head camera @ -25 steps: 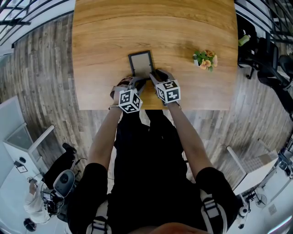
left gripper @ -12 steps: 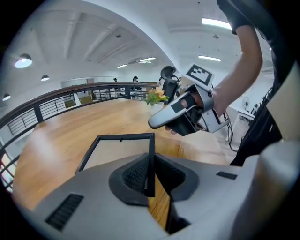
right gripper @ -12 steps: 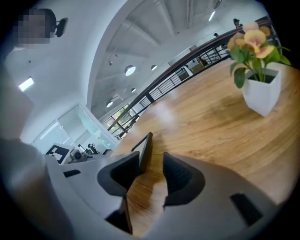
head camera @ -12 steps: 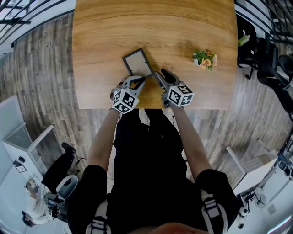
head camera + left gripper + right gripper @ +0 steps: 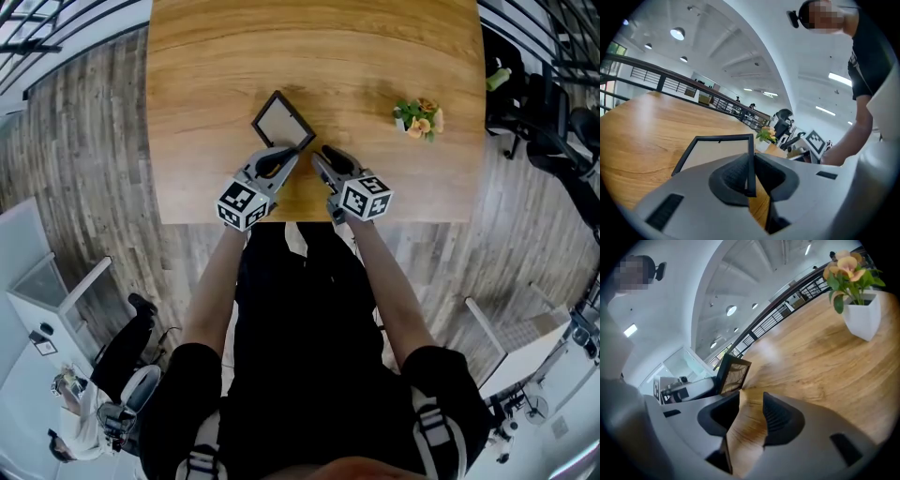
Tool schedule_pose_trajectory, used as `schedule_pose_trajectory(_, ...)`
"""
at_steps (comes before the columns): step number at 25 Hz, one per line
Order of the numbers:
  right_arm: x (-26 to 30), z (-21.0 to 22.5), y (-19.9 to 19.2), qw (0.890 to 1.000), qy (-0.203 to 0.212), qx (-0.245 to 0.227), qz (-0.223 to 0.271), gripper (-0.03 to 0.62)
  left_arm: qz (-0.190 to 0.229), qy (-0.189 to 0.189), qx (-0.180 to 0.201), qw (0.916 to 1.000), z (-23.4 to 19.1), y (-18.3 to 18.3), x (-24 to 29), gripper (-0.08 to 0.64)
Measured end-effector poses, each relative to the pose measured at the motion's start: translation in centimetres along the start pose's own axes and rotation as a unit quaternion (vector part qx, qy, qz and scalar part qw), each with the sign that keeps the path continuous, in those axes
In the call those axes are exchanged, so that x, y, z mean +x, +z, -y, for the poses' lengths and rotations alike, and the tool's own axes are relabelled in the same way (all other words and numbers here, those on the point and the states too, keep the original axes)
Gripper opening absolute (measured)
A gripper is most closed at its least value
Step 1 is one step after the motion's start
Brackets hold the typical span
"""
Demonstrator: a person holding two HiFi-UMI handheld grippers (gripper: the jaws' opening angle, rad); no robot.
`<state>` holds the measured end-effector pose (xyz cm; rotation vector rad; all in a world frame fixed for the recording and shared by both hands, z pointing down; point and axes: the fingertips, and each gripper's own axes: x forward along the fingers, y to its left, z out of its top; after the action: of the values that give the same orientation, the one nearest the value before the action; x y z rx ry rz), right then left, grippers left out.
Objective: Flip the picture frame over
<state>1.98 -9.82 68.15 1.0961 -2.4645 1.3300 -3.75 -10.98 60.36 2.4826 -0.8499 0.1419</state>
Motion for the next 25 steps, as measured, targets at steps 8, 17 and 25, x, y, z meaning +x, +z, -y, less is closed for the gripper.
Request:
schedule_pose_trajectory(8,1.0,-5.5,-1.4,0.97,0.02,-0.234,-0.064,0.189,0.093,-0.003,-0.109,0.9898,-0.8,3.3,-1.4,0.055)
schedule_pose_trajectory(17,1.9,-8.5,-0.2,0.931,-0.007,-0.362,-0.051,0.206,0.171,-0.041,-0.194,0.965,-0.3,5.8,-2.4,0.055)
schedule_pose_trajectory(25,0.2,-11.3,3.0,0.944,-0.007,-0.329,0.003,0.206,0.243,-0.032,-0.262,0.9336,-1.9,6.8,-3.7,0.055)
